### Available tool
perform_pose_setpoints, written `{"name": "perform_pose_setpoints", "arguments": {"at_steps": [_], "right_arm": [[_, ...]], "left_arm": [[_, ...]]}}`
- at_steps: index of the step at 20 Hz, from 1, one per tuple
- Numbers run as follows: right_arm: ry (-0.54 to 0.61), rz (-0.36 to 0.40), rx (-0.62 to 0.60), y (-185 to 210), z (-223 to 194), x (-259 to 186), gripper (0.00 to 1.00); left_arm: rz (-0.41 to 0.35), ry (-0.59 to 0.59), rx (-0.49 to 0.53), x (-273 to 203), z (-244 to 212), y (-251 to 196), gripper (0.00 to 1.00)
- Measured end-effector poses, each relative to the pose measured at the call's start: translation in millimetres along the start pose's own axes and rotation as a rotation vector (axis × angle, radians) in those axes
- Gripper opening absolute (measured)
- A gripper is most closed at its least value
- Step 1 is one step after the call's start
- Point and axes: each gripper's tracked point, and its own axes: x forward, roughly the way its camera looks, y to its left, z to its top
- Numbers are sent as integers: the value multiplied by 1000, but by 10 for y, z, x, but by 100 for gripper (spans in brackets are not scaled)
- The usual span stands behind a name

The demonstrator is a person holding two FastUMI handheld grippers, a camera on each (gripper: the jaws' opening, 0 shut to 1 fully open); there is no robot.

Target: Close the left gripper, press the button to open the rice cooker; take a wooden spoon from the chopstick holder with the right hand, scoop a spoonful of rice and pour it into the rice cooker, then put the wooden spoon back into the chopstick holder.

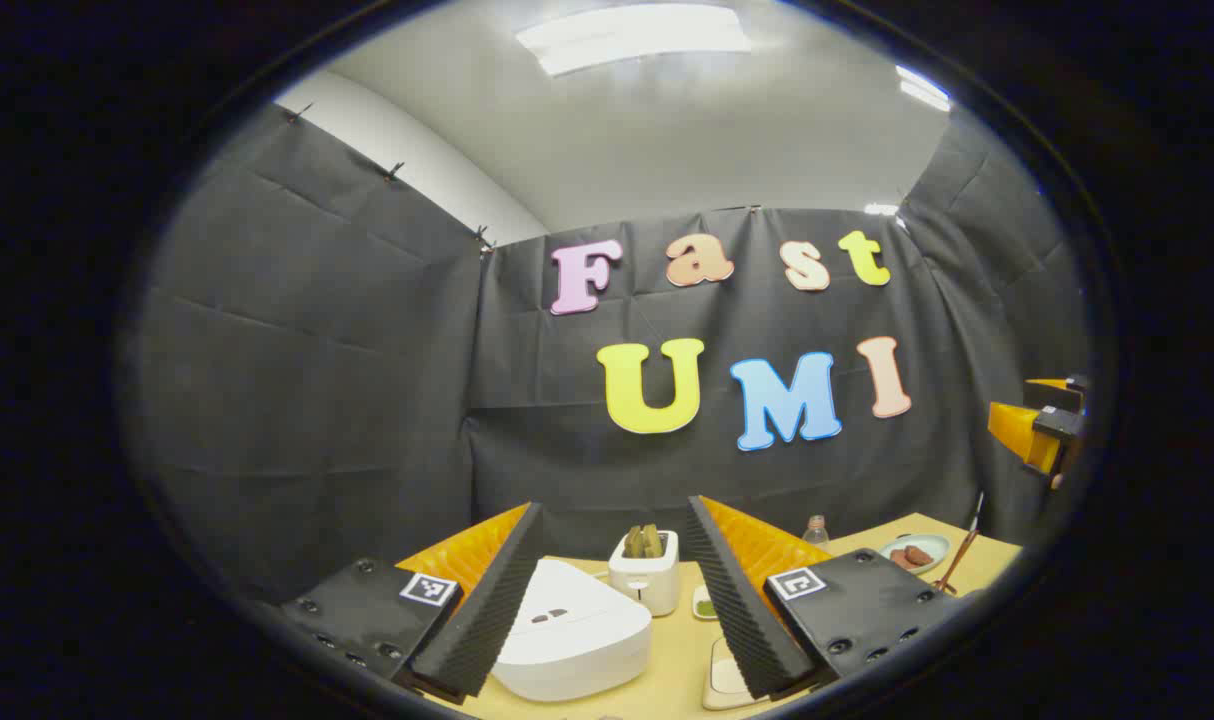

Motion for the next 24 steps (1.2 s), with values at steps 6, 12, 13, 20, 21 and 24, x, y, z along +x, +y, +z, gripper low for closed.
{"name": "perform_pose_setpoints", "arguments": {"at_steps": [6, 12, 13, 20, 21, 24], "right_arm": [[-17, -2, -1, -71, 29, 29, 95], [-27, 26, -32, 0, 32, 38, 95], [-33, 27, -31, 9, 36, 40, 95], [-39, 50, -23, 72, 15, 13, 95], [-37, 50, -21, 67, 19, 17, 95], [-37, 44, -16, 35, 41, 16, 95]], "left_arm": [[25, -9, -3, -51, 75, 53, 94], [37, -14, -20, -106, 133, 55, 94], [40, -13, -15, -107, 131, 55, 94], [57, -16, -4, -161, 134, 90, 94], [58, -17, -2, -160, 144, 92, 94], [56, -19, -5, -187, 161, 72, 93]]}}
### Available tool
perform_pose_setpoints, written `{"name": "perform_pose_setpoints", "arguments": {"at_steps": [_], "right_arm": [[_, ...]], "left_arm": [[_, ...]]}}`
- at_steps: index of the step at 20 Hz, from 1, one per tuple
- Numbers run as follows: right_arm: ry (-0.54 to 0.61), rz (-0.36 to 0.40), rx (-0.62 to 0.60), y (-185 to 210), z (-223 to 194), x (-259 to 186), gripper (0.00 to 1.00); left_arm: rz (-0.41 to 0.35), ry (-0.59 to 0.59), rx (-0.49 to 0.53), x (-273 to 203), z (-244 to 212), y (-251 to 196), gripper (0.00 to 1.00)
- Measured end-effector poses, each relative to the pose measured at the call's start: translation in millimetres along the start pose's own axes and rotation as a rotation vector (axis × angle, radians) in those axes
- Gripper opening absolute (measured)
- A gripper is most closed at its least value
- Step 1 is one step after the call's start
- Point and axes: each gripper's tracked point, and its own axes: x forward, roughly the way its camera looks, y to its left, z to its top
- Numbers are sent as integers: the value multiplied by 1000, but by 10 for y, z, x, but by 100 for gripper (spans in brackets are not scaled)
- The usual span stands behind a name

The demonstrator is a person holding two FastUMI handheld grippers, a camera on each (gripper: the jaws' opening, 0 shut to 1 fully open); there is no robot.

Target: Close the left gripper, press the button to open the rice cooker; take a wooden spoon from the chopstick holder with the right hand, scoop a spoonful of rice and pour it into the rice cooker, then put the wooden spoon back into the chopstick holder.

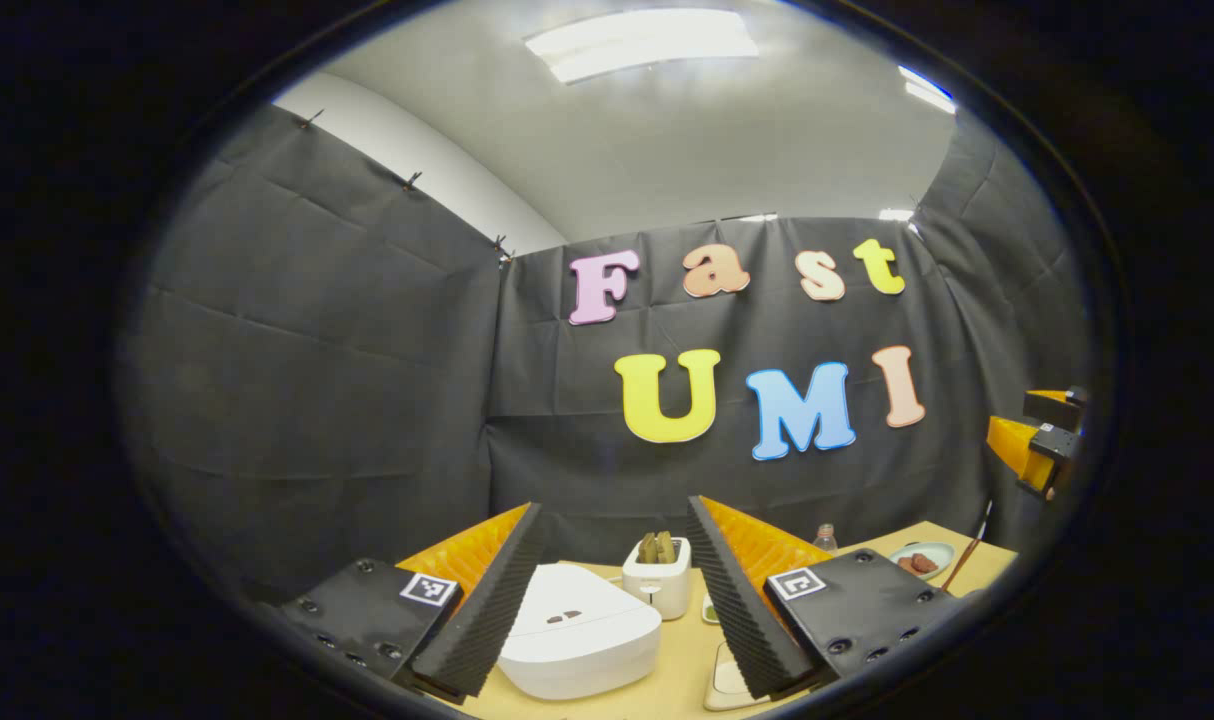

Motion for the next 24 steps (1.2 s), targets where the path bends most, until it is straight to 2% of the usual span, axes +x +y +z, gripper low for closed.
{"name": "perform_pose_setpoints", "arguments": {"at_steps": [7, 8, 9, 11, 13, 15, 17, 18, 24], "right_arm": [[-9, -12, 2, -64, 34, -64, 95], [-8, -14, 4, -74, 33, -61, 95], [-7, -16, 7, -78, 30, -69, 95], [-7, -17, 11, -86, 32, -74, 95], [-3, -16, 9, -84, 12, -96, 95], [-3, -17, 12, -87, 16, -114, 95], [-4, -23, 19, -94, 10, -132, 95], [-4, -29, 22, -106, 4, -146, 95], [34, -79, 23, -198, -85, -226, 95]], "left_arm": [[-6, 1, -2, -44, 3, 33, 93], [-5, -2, 1, -59, -1, 32, 94], [-8, -3, 5, -55, 9, 32, 99], [-28, -1, 12, -57, 16, -16, 79], [-23, -11, 18, -87, 36, 18, 58], [-2, -24, 24, -110, 72, 69, 42], [20, -44, 13, -95, 91, 128, 14], [7, -44, 6, -100, 86, 104, 8], [-24, 12, 36, 275, -211, 152, 8]]}}
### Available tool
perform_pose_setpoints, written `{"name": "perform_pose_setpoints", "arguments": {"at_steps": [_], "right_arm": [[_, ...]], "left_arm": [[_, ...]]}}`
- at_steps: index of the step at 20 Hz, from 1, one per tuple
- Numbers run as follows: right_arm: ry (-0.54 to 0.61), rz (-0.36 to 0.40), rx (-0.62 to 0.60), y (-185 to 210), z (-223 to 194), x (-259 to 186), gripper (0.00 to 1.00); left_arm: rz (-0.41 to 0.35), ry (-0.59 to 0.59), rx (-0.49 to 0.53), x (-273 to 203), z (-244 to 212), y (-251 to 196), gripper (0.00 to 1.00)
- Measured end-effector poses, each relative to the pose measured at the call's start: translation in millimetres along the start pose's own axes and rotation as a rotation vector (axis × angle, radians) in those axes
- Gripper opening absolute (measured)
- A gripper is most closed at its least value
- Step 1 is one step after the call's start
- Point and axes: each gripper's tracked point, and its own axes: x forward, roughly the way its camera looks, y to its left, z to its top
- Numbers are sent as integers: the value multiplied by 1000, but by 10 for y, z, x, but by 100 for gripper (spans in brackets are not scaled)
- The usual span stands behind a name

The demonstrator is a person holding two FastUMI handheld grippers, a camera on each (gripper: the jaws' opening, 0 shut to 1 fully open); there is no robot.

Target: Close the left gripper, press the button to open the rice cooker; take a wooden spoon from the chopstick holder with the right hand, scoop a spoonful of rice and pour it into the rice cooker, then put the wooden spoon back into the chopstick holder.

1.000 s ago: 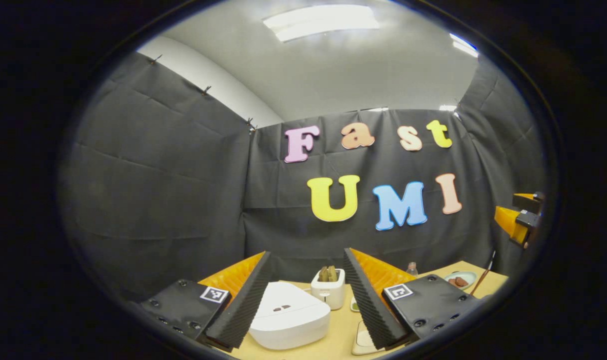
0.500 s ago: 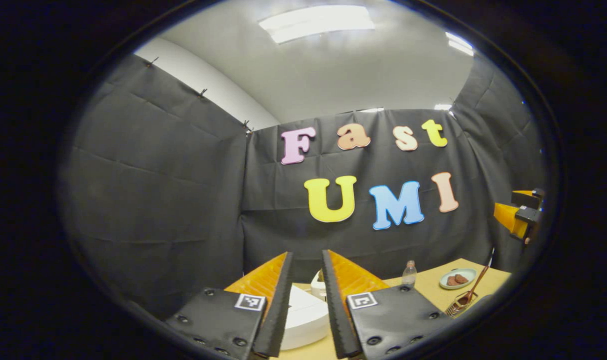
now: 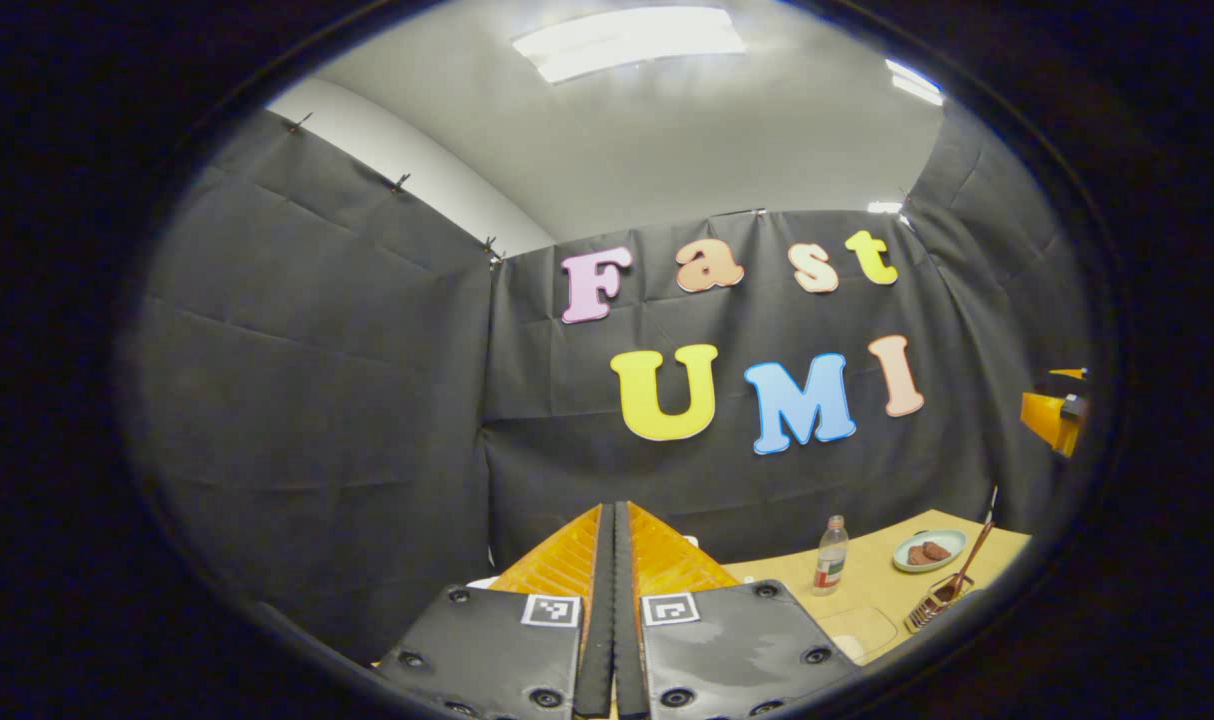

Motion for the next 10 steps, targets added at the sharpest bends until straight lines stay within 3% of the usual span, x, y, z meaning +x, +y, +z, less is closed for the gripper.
{"name": "perform_pose_setpoints", "arguments": {"at_steps": [10], "right_arm": [[22, -147, -84, -156, 46, -229, 95]], "left_arm": [[22, 199, 0, 695, -1200, 281, 9]]}}
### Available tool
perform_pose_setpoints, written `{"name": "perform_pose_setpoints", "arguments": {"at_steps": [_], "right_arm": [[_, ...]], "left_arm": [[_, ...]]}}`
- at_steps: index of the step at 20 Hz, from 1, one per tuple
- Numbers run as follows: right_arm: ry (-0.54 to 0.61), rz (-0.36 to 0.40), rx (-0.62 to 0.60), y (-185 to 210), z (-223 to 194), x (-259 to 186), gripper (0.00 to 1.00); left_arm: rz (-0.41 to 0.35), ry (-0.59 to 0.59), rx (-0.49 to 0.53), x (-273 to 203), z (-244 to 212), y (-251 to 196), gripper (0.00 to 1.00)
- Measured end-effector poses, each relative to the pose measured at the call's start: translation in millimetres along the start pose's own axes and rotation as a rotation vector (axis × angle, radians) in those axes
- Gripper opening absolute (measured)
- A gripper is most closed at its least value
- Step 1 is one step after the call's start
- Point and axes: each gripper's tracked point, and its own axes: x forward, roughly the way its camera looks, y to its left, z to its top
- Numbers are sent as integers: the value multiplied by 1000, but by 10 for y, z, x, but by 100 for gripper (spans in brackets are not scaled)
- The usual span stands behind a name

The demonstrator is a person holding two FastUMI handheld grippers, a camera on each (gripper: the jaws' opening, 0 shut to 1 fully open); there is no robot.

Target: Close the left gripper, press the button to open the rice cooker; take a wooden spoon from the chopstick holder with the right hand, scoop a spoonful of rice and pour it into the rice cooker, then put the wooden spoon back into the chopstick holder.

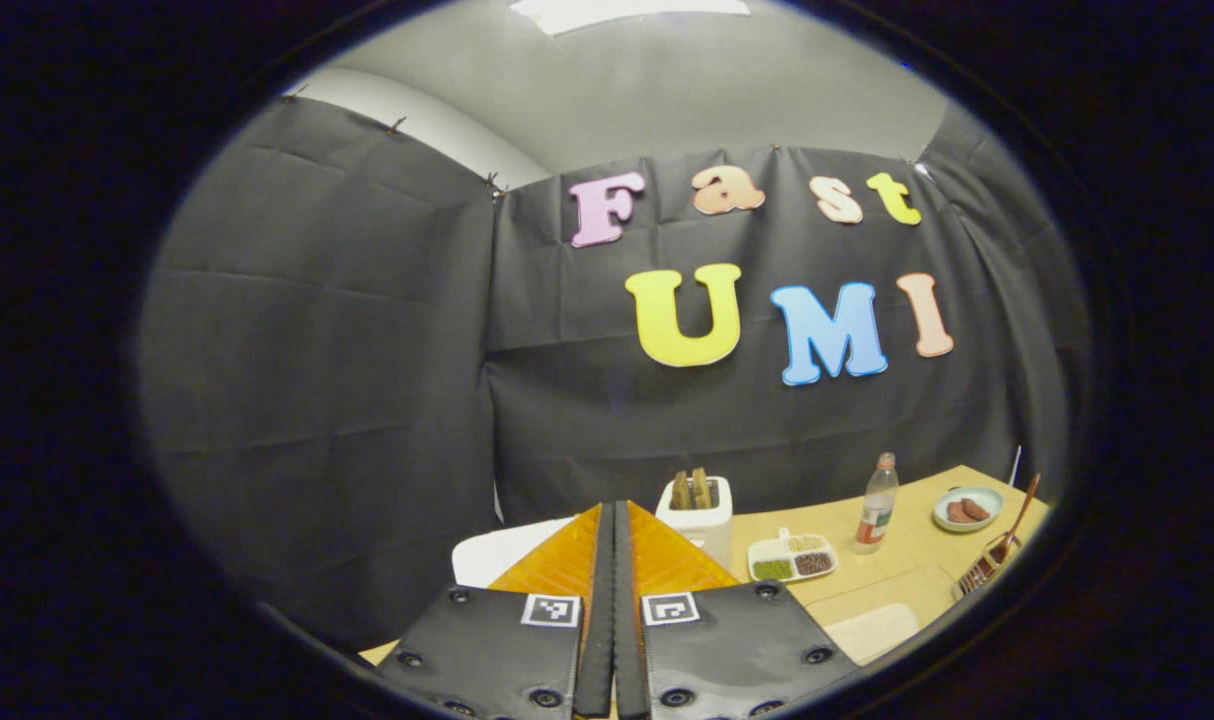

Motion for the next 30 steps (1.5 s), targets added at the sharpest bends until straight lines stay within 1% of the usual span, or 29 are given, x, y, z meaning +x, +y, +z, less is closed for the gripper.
{"name": "perform_pose_setpoints", "arguments": {"at_steps": [4, 6, 9, 12, 13, 14, 17, 20, 22, 24, 25, 26, 28, 30], "right_arm": [[15, -62, -2, -66, -20, -97, 95], [17, -87, -20, -106, -35, -152, 95], [39, -114, -32, -157, -109, -210, 95], [53, -133, -29, -213, -160, -244, 95], [55, -136, -32, -228, -169, -239, 95], [56, -136, -37, -243, -174, -224, 95], [62, -126, -47, -278, -200, -201, 95], [60, -108, -43, -315, -205, -150, 95], [48, -102, -42, -372, -201, -110, 95], [39, -93, -26, -412, -200, -73, 95], [39, -84, -19, -423, -213, -45, 95], [42, -75, -18, -436, -242, -18, 95], [36, -56, -22, -454, -246, 43, 95], [26, -32, -20, -440, -246, 101, 95]], "left_arm": [[25, 106, 13, 334, -545, 206, 9], [19, 152, 15, 465, -769, 265, 9], [4, 207, 38, 574, -1041, 284, 9], [-2, 252, 12, 616, -1198, 269, 6], [4, 283, 5, 623, -1278, 281, 11], [16, 266, 8, 613, -1254, 297, 9], [28, 264, -14, 677, -1297, 335, 9], [11, 319, -59, 796, -1357, 308, 9], [11, 319, -68, 801, -1312, 319, 9], [13, 286, -77, 729, -1197, 332, 9], [32, 266, -87, 694, -1118, 373, 7], [48, 241, -98, 655, -1029, 393, 9], [74, 193, -94, 601, -785, 440, 11], [97, 141, -75, 542, -503, 485, 11]]}}
